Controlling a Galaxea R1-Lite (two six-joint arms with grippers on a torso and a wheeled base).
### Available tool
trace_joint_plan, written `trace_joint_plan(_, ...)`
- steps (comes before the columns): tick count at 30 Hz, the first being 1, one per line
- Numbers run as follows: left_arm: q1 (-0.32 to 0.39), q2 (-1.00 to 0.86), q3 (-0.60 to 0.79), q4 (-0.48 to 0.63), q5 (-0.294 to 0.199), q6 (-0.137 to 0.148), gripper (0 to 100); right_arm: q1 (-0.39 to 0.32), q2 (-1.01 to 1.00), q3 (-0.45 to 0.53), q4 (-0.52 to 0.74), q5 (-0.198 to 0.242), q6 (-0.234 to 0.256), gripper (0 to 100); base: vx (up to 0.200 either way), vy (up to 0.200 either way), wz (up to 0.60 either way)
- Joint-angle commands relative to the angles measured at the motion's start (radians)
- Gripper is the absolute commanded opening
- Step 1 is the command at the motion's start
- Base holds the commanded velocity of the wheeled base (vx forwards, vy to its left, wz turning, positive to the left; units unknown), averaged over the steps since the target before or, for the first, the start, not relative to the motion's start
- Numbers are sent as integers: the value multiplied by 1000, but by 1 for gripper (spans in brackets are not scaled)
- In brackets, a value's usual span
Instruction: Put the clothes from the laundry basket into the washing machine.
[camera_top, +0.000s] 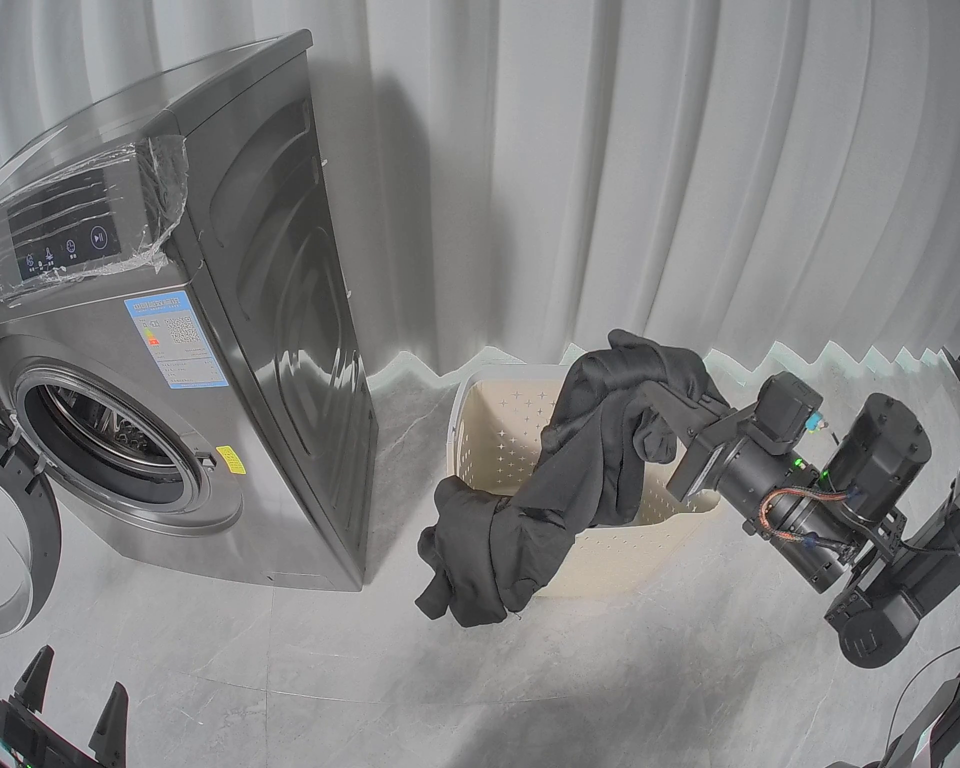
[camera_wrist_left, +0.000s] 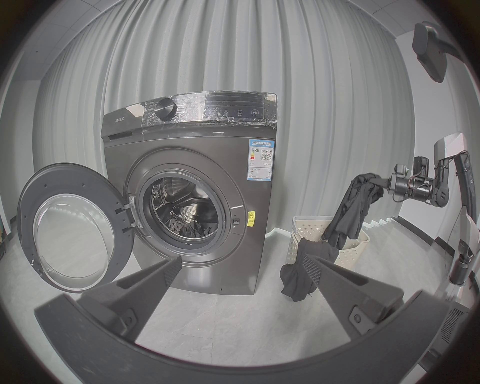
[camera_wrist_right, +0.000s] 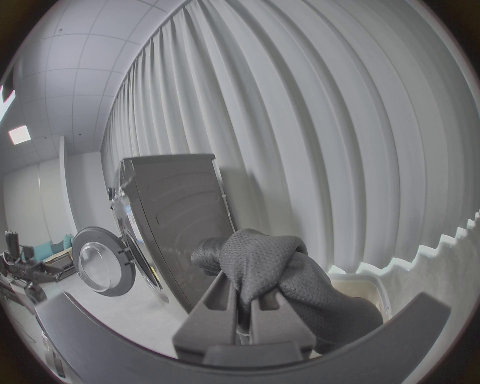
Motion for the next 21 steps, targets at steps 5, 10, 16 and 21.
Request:
trace_joint_plan(5, 1, -15, 16, 0, -1, 0, 100, 5, -108, 55, 1, -29, -4, 0, 0, 0, 0)
trace_joint_plan(10, 1, -15, 16, 0, -1, 0, 100, -2, -168, 58, 37, -46, -2, 0, -120, 0, 0)
trace_joint_plan(16, 1, -15, 16, 0, -1, -3, 100, -1, -163, 72, 37, -49, -1, 0, -200, 0, 0)
trace_joint_plan(21, 1, -15, 16, 0, -1, -5, 100, 1, -168, 98, 37, -49, -1, 0, 0, 0, 0)
